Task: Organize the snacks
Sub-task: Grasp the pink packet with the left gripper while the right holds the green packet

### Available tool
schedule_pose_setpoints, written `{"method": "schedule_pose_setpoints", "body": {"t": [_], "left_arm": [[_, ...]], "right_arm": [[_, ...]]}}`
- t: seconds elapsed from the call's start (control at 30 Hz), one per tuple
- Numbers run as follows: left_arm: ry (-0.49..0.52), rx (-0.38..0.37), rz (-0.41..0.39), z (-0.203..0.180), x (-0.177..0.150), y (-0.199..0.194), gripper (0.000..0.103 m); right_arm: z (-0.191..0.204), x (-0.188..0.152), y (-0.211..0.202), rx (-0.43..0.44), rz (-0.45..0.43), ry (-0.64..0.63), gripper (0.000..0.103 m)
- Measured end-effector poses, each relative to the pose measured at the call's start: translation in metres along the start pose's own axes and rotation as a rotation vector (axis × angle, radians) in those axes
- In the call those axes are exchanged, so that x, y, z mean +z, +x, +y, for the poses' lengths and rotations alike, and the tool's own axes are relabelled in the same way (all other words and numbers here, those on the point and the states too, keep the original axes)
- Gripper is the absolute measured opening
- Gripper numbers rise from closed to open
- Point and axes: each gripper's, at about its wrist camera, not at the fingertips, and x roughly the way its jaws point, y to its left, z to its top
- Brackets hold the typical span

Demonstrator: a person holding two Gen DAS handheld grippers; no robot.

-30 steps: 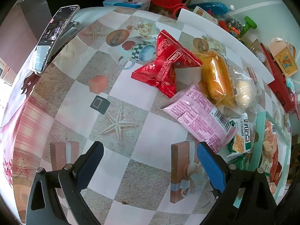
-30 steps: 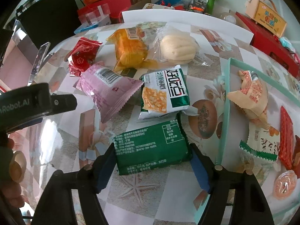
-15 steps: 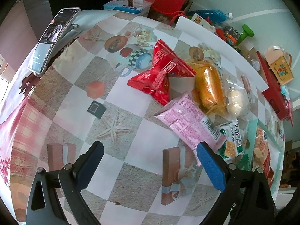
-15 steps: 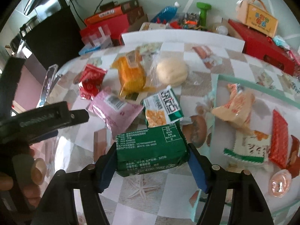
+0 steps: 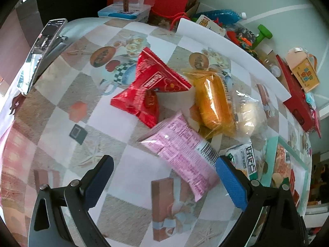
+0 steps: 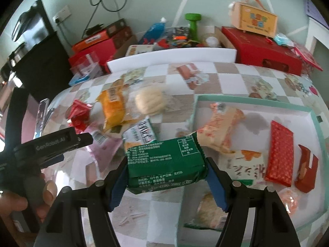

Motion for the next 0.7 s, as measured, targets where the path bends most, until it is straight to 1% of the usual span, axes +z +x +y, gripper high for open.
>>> {"method": "schedule_pose_setpoints", "body": {"t": [0.13, 0.33, 0.57, 0.7], "left_arm": [[-0.025, -0.020, 0.010, -0.005, 0.006, 0.009, 0.099], [-0.007, 0.015, 0.009, -0.015, 0.012, 0.021, 0.099], [0.016, 0.056, 0.024, -0.017, 0.014, 0.034, 0.099], [0.024, 0.064, 0.032, -0.012, 0.011, 0.034, 0.099]], "right_arm": [[-0.010, 0.003, -0.001, -0.006, -0.004, 0.035, 0.073], [-0.014, 0.003, 0.001, -0.010, -0.001, 0.047, 0.073], [-0.012, 0.003, 0.005, -0.026, 0.009, 0.032, 0.073], [-0.012, 0.003, 0.005, -0.027, 0.010, 0.030, 0.073]]}}
